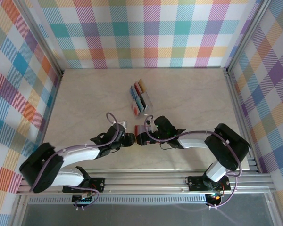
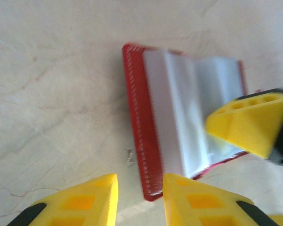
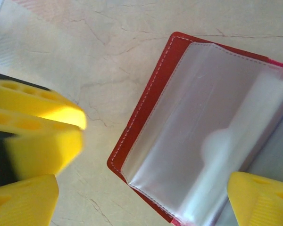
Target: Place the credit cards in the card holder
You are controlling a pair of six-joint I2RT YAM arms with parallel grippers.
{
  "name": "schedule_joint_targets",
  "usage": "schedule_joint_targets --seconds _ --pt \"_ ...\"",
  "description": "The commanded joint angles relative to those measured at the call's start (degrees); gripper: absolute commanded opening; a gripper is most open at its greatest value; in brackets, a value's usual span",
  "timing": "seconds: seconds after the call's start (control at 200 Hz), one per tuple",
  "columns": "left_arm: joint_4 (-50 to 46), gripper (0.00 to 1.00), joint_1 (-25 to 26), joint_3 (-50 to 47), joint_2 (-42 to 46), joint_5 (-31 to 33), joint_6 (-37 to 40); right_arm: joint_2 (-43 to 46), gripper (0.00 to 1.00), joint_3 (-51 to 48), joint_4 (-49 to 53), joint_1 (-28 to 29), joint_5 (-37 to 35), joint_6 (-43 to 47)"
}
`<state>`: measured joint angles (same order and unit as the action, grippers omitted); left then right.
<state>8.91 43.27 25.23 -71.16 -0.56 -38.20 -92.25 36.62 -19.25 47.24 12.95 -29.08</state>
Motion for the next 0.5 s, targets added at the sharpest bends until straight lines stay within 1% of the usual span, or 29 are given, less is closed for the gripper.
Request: schedule_joint_targets --seconds 0.0,0.095,0.17,0.305,0.495 --pt "-4.3 0.33 -0.5 0.0 6.6 0.6 -1.0 -2.9 0.93 0.9 -1.4 0.1 5.0 0.5" --pt "-7.0 0.35 -0.6 0.7 9.7 2.1 -0.9 -4.4 0.92 1.3 -2.5 0.3 6.7 0.6" --pt "-7.5 0.36 -0.6 1.8 9.5 1.7 -0.6 -4.9 0.91 1.3 -3.1 0.4 7.3 0.8" --pt "-5.5 0.33 -0.7 4.6 4.5 -0.4 0.1 -4.0 0.90 0.7 -3.1 0.8 7.3 1.5" --pt "-2.8 0.28 -1.3 10.6 -6.8 -3.2 0.9 -1.7 0.90 -0.6 -2.3 1.1 6.3 2.0"
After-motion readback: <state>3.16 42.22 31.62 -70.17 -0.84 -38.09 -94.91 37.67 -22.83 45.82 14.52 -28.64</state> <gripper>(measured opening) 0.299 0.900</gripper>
